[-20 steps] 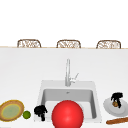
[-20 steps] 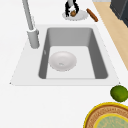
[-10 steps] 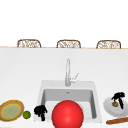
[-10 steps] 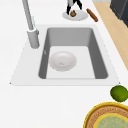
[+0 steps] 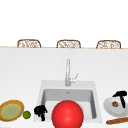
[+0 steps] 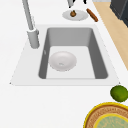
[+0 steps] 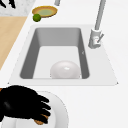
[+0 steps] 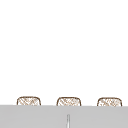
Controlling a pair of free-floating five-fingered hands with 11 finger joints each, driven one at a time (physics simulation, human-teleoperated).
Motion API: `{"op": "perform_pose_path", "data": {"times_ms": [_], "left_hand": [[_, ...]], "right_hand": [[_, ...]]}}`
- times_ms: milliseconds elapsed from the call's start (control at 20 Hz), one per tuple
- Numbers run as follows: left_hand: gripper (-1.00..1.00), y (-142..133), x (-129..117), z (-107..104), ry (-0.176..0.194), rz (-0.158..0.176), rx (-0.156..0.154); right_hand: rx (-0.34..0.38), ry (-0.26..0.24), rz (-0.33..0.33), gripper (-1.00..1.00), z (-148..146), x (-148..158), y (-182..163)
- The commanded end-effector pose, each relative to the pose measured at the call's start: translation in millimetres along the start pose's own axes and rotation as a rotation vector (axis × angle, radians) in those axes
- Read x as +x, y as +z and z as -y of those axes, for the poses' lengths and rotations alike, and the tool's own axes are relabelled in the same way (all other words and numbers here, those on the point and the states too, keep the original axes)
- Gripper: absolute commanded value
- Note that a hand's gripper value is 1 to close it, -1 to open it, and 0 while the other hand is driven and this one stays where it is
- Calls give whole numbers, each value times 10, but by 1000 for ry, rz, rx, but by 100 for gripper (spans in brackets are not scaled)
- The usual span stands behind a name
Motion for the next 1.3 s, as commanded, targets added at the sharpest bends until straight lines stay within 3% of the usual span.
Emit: {"op": "perform_pose_path", "data": {"times_ms": [0,150,450,600,1250], "left_hand": [[0,0,0,0,0,0,0],[0,0,0,0,0,0,0],[0,0,0,0,0,0,0],[0,0,0,0,0,0,0],[0,0,0,0,0,0,0]], "right_hand": [[-16,-82,17,-100,-4,80,322],[-29,-66,21,-100,55,119,600],[-22,-81,50,-100,64,283,1097],[-25,-56,59,-100,-86,399,1264],[-51,-75,84,-100,-575,827,2136]]}}
